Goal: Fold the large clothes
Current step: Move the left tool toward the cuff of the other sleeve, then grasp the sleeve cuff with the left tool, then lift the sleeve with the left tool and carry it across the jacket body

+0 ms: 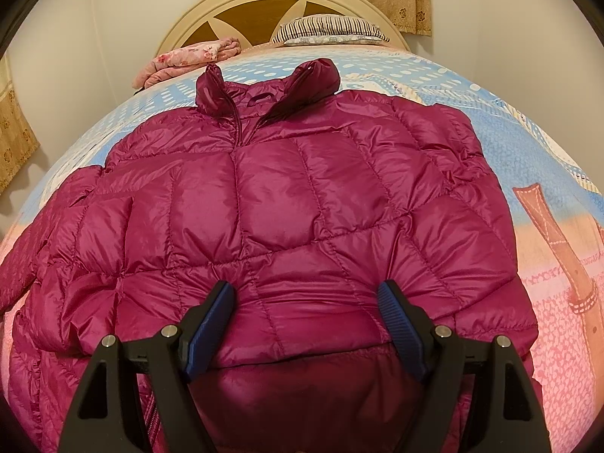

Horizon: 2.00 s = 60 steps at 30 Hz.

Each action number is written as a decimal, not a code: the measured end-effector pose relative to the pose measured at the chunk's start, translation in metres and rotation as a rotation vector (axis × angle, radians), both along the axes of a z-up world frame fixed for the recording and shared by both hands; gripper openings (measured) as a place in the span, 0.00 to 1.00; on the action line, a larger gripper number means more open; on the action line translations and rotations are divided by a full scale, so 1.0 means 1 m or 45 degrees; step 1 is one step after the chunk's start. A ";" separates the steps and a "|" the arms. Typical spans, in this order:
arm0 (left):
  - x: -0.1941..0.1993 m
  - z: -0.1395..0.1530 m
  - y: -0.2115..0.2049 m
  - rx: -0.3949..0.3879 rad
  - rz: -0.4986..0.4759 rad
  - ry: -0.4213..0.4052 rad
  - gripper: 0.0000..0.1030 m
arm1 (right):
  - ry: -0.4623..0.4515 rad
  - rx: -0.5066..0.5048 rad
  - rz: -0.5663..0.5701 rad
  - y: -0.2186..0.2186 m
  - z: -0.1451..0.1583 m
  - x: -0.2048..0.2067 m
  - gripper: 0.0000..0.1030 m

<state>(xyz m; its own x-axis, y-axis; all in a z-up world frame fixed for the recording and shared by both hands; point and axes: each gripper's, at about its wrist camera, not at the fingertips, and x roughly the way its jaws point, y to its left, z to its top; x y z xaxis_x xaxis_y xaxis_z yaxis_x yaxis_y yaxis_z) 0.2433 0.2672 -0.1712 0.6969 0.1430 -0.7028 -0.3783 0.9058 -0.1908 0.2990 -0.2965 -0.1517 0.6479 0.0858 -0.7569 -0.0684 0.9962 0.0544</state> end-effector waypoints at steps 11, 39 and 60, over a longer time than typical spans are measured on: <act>-0.004 0.048 -0.024 0.105 -0.147 -0.187 0.05 | -0.006 0.021 -0.001 -0.002 0.000 -0.001 0.78; 0.001 -0.013 0.011 0.008 -0.091 -0.013 0.11 | -0.030 0.132 -0.001 -0.010 0.002 -0.006 0.80; -0.019 0.170 -0.142 0.404 -0.531 -0.483 0.08 | -0.042 0.181 -0.003 -0.015 0.002 -0.008 0.81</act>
